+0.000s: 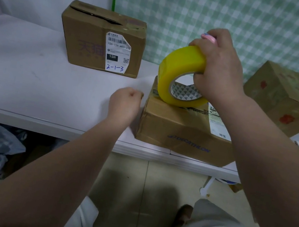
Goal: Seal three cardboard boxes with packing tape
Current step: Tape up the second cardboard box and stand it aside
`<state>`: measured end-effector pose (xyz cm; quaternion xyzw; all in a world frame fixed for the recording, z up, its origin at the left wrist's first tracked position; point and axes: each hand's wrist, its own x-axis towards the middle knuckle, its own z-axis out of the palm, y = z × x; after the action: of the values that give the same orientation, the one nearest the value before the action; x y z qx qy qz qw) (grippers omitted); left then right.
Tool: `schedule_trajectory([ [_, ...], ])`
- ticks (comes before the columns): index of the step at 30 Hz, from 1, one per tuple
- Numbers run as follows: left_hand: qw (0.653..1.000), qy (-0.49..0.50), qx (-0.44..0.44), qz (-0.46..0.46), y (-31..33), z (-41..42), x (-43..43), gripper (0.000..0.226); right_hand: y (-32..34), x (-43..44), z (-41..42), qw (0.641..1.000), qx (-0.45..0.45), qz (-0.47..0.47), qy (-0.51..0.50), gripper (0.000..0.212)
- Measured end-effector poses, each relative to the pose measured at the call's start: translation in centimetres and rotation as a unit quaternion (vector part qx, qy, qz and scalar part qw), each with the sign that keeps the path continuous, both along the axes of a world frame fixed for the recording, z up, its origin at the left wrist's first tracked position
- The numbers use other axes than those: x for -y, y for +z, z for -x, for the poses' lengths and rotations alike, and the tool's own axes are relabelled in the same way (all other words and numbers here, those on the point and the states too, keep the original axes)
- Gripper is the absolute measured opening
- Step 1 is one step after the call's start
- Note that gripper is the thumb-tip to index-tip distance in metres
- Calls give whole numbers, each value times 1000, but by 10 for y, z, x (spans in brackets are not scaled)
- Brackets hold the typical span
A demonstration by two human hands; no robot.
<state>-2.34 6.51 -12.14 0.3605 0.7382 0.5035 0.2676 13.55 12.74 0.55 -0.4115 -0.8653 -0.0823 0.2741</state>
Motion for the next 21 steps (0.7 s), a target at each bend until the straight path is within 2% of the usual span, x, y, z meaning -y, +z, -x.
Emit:
schedule_trajectory([
  [1,995,-7,94,-41,8,-2,-1,22,0,0,0,1000,-1,0,-1,59],
  [3,950,-101,284,-82,21,-11,1,27,-1,0,0,1000,-3,0,-6,59],
  [4,931,-156,318,-85,23,-15,3,38,-1,0,-1,1000,-4,1,-9,59],
  [6,932,-232,270,-67,22,-20,6,51,-1,0,0,1000,-6,1,-17,59],
  [8,942,-248,224,-30,19,-19,10,54,-2,0,0,1000,-6,0,-25,59],
  [12,949,-239,189,81,21,-12,14,28,-3,3,1,1000,-20,10,-21,59],
  [14,952,-239,148,123,25,-11,10,38,-6,5,-1,999,-40,19,-17,61],
  [17,962,-238,120,55,34,-13,-1,72,-12,6,-5,993,-113,44,-4,64],
  [21,969,-233,75,29,35,-20,-6,66,-29,8,-14,961,-240,127,-55,55],
])
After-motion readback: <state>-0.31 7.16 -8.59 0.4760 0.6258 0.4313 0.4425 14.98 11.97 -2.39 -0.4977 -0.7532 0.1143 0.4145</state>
